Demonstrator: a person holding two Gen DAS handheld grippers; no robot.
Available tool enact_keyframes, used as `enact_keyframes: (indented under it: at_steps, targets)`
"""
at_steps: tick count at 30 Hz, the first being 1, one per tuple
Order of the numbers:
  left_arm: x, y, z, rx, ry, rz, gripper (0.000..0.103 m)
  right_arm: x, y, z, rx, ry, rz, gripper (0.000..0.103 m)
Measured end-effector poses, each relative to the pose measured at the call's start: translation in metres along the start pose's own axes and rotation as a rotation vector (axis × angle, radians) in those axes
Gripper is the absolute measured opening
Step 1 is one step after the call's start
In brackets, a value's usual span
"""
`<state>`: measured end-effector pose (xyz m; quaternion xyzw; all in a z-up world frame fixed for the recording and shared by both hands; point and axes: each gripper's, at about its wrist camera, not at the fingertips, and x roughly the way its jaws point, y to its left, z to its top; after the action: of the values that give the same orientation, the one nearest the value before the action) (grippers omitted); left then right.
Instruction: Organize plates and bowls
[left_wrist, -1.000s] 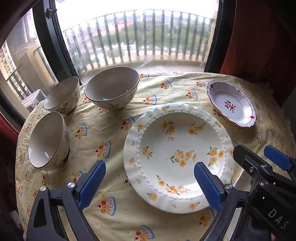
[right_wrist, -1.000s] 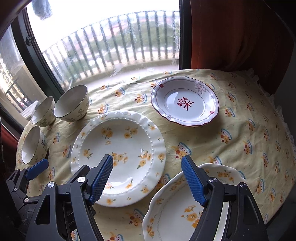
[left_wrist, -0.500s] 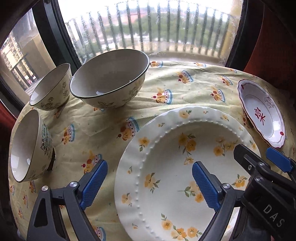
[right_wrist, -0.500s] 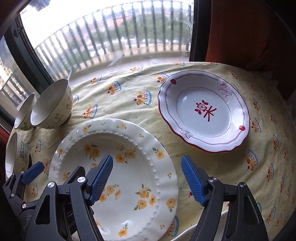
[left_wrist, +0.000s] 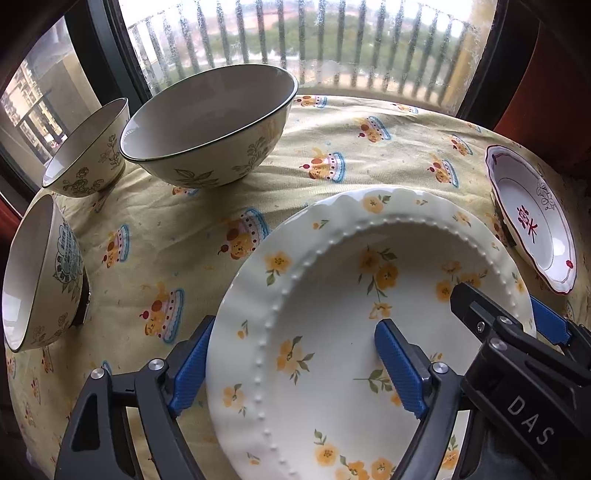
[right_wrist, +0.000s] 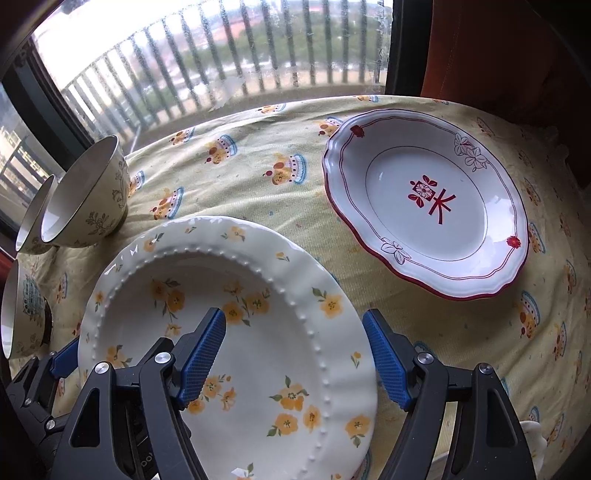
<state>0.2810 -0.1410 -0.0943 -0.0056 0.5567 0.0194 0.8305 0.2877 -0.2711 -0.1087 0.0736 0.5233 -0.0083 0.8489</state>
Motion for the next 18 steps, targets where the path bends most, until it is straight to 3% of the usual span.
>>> enact_keyframes:
  at_steps: [18]
  targets:
    - [-0.027,0.042,-0.041,-0.008,0.007,0.005,0.083,-0.027,0.035,-0.042,0.0,0.025,-0.005,0.079]
